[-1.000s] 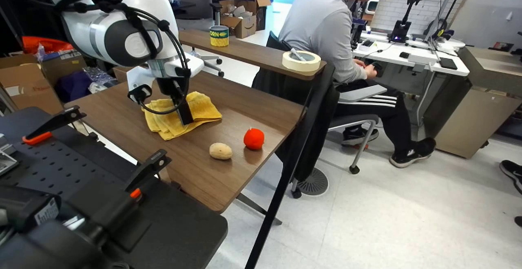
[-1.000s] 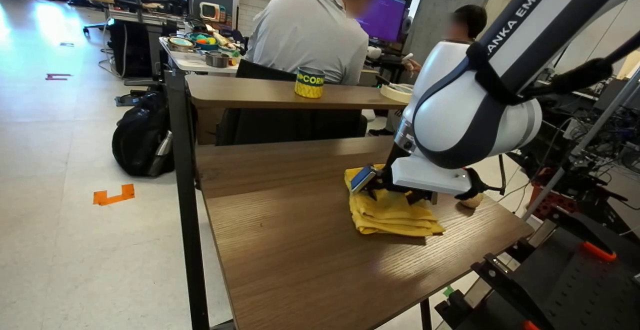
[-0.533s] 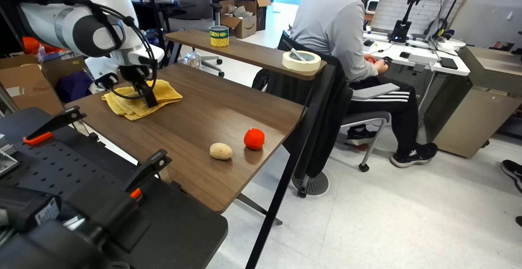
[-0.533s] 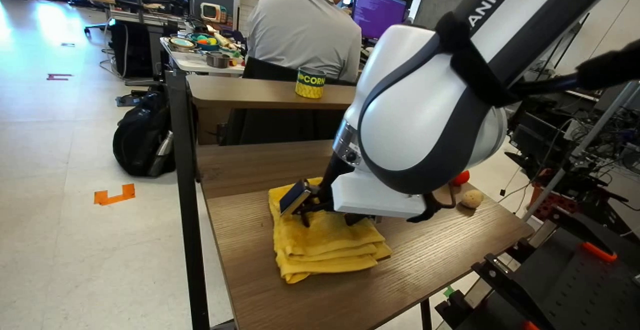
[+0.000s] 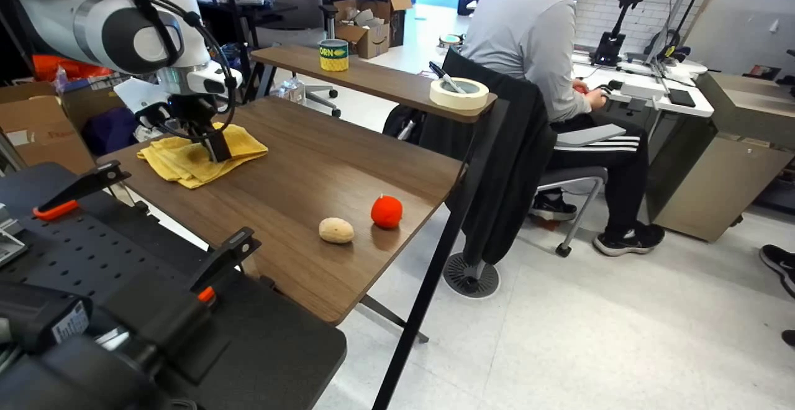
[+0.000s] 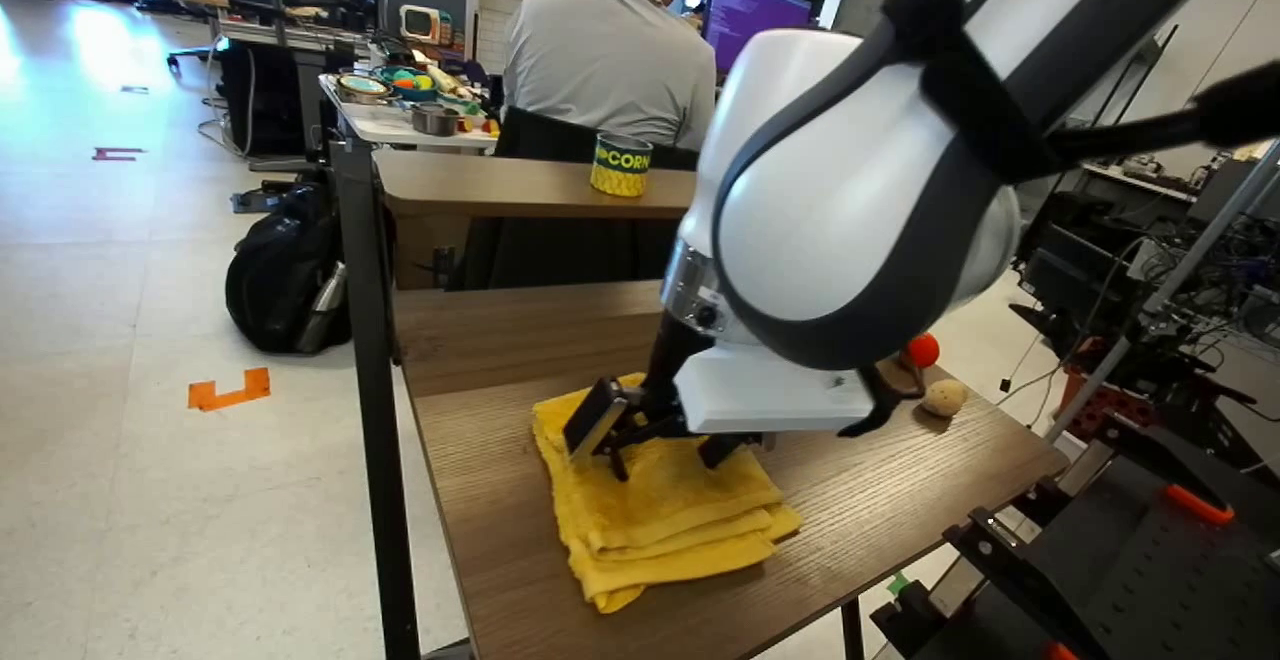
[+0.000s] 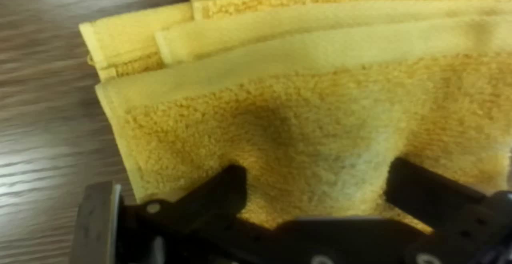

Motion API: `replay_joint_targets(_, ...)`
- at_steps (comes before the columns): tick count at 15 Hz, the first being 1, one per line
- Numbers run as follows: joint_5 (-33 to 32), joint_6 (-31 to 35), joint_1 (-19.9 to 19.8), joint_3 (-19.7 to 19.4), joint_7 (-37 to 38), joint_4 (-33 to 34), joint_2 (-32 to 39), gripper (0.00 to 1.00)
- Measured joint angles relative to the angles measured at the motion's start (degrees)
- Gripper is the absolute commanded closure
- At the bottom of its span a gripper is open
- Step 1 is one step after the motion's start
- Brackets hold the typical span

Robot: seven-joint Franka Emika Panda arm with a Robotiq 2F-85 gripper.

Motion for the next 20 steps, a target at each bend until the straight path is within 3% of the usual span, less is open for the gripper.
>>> replay_joint_targets(5, -0.7, 4.19, -4.76, -2.97, -2.08, -14.02, -11.73, 0.0)
replay_joint_targets(10, 2.8, 9.47, -15.57, -1.46, -3.82, -23.72, -23.02, 0.0)
replay_joint_targets(15, 8.76, 11.1, -25.07, -0.65, -3.66, -25.6, -27.79, 0.0)
replay_joint_targets(20, 9.13, 11.15, -25.79, -0.04, -2.61, -25.58, -27.88, 0.0)
